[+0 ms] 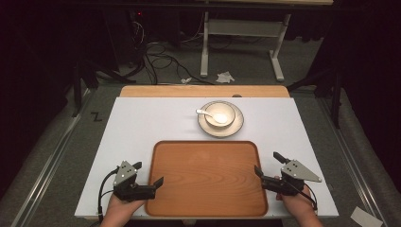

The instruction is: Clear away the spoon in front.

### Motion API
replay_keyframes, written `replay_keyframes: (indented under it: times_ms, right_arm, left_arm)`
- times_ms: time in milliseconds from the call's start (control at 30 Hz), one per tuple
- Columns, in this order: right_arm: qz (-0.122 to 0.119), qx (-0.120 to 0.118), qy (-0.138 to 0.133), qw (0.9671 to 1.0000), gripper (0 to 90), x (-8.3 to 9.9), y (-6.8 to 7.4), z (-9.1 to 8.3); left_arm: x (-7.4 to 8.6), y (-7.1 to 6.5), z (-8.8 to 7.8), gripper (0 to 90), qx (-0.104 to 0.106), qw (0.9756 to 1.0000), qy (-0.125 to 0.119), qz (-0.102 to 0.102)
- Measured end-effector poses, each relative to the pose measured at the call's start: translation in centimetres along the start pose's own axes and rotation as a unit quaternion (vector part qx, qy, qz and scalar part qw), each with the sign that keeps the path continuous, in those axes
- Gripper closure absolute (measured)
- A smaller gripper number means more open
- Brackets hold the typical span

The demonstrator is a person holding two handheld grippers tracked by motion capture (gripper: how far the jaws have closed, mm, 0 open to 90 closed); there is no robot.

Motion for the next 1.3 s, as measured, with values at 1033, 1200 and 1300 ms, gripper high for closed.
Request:
replay_keyframes:
  times_ms: [1033,1200,1300]
  right_arm:
    - [0.002,0.012,0.019,0.9998,16.4,0.3,0.2,0.7]
    - [0.002,0.014,0.015,0.9998,16.4,0.3,0.1,0.6]
    - [0.003,0.017,0.017,0.9997,16.4,0.3,0.0,0.6]
  left_arm:
    - [3.3,0.8,-1.3,12.5,-0.045,0.9978,0.047,-0.01]
    - [3.2,0.9,-1.4,13.0,-0.047,0.998,0.042,-0.011]
    - [3.1,0.8,-1.5,13.0,-0.039,0.9985,0.037,-0.008]
Point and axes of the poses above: each handheld gripper's, and its own axes: z roughly forward along the jaws, x roughly out of its underside, y roughly to its left, the point moved 8 cm from there along z, roughly forward along the jaws, and after that the axes turned 10 degrees about y, right-handed, at the moved point
